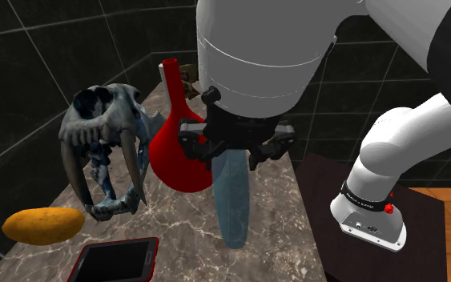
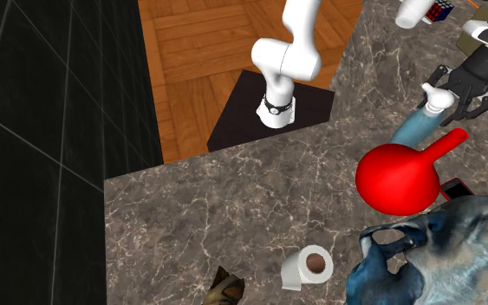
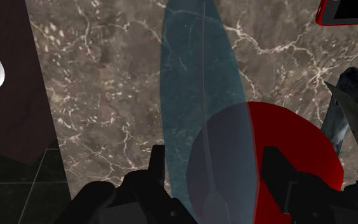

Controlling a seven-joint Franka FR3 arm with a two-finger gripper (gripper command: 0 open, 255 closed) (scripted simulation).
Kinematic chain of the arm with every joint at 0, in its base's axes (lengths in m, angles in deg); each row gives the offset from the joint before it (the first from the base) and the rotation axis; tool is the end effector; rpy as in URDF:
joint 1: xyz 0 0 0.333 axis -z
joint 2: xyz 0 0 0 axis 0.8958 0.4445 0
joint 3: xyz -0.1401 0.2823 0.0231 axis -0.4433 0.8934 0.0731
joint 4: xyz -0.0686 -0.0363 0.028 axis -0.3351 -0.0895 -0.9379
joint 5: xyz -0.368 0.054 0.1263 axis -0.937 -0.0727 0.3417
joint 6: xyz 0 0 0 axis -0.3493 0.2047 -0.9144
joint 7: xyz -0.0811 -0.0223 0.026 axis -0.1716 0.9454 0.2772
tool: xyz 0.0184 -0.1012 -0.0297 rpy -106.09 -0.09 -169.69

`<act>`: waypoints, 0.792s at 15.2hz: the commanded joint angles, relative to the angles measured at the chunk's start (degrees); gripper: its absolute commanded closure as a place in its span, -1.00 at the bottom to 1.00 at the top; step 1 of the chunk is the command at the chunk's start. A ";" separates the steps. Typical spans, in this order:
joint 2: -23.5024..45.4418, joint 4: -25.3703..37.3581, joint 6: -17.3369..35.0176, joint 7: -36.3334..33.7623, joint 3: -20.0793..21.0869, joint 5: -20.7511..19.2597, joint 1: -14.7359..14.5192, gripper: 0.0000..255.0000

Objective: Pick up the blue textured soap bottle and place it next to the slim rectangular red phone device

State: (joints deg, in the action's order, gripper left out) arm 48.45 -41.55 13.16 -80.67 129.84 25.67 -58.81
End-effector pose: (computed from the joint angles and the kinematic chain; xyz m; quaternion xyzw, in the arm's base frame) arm 0.1539 0.4500 0.5956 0.8929 -0.4026 0.1999 0.0239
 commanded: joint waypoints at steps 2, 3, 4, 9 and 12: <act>0.12 -0.42 0.20 -0.10 0.27 0.10 0.04 1.00; 0.13 -0.42 0.20 -0.11 0.26 0.09 0.03 1.00; 0.14 -0.42 0.20 -0.12 0.26 0.08 0.02 1.00; 0.20 -0.37 0.19 -0.10 0.26 0.03 0.07 -1.00; 0.56 1.91 -1.70 -0.34 0.44 -0.20 0.43 -1.00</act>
State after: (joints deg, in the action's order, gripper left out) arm 48.86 -40.69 12.37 -80.92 130.23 25.57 -58.53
